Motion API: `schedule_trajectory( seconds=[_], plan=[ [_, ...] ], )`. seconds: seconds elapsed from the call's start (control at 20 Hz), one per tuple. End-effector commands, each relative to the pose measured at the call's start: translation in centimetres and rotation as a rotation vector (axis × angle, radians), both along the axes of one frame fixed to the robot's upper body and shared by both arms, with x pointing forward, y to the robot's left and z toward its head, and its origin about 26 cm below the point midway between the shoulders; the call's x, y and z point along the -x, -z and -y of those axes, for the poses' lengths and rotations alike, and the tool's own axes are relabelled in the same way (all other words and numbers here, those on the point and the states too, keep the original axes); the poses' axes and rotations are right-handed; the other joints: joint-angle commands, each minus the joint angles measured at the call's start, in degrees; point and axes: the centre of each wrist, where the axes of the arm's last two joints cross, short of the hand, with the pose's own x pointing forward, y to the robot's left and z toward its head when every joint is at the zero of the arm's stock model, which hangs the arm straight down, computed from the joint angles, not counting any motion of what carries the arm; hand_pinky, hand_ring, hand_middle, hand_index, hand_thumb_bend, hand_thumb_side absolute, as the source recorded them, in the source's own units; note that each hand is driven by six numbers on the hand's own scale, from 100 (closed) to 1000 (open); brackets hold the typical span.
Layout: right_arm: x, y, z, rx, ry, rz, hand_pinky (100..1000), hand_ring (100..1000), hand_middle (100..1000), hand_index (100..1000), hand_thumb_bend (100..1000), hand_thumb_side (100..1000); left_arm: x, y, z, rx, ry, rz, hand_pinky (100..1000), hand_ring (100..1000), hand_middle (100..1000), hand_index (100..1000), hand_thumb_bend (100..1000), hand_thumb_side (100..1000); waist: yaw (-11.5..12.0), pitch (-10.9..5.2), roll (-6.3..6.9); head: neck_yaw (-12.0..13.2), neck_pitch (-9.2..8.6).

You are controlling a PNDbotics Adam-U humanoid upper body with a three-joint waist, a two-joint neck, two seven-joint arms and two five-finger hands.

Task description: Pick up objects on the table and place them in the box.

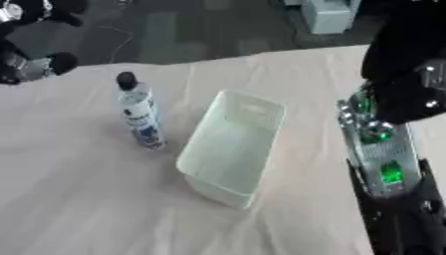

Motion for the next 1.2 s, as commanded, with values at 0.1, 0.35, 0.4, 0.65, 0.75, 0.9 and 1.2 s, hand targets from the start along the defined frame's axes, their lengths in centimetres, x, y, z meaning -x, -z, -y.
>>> schedule_trajectory(
  seconds=[0.1,0.35,0.4,0.65,0.75,0.9,1.2],
  plan=[
    [0.2,-0.8,-0.3,-0.013,-0.017,0.041,408,518,564,639,100,1000,-0.6,-0.6,-0.6,-0.03,-0.022,0.02,914,868,937,945,357,704,-0.32,-0.39,0.1,0.67,-0.05],
    [0.2,-0.9,-0.5,-0.016,-0.025,0.045,407,518,564,639,100,1000,-1.4,-0.1,-1.2,-0.071,-0.029,-0.035,921,878,939,943,349,717,-0.8,-0.27,0.13,0.93,-0.05],
    [0.2,-0.9,-0.5,-0.017,-0.027,0.046,407,518,564,639,100,1000,-1.6,0.0,-1.3,-0.081,-0.025,-0.053,927,885,946,948,354,719,-0.91,-0.25,0.15,0.93,-0.05],
    [0.2,-1.0,-0.8,-0.021,-0.038,0.051,407,518,563,639,100,1000,-2.1,0.1,-1.4,-0.133,0.021,-0.118,945,911,970,966,386,740,-1.46,-0.08,0.27,1.07,-0.05],
    [0.2,-1.1,-0.9,-0.023,-0.043,0.055,407,518,563,639,100,1000,-2.1,0.0,-1.3,-0.163,0.045,-0.136,957,924,979,972,409,747,-1.68,0.01,0.32,1.11,-0.05],
    [0.3,-1.1,-1.0,-0.027,-0.049,0.059,407,518,563,639,100,1000,-2.2,0.1,-1.2,-0.209,0.074,-0.165,982,960,1000,997,497,780,-1.94,0.12,0.42,1.1,-0.05],
    [0.3,-1.2,-1.2,-0.033,-0.056,0.06,407,518,564,639,100,1000,-2.4,0.1,-1.0,-0.289,0.1,-0.205,985,968,1000,1000,515,770,-2.37,0.19,0.61,0.76,-0.05]
  ],
)
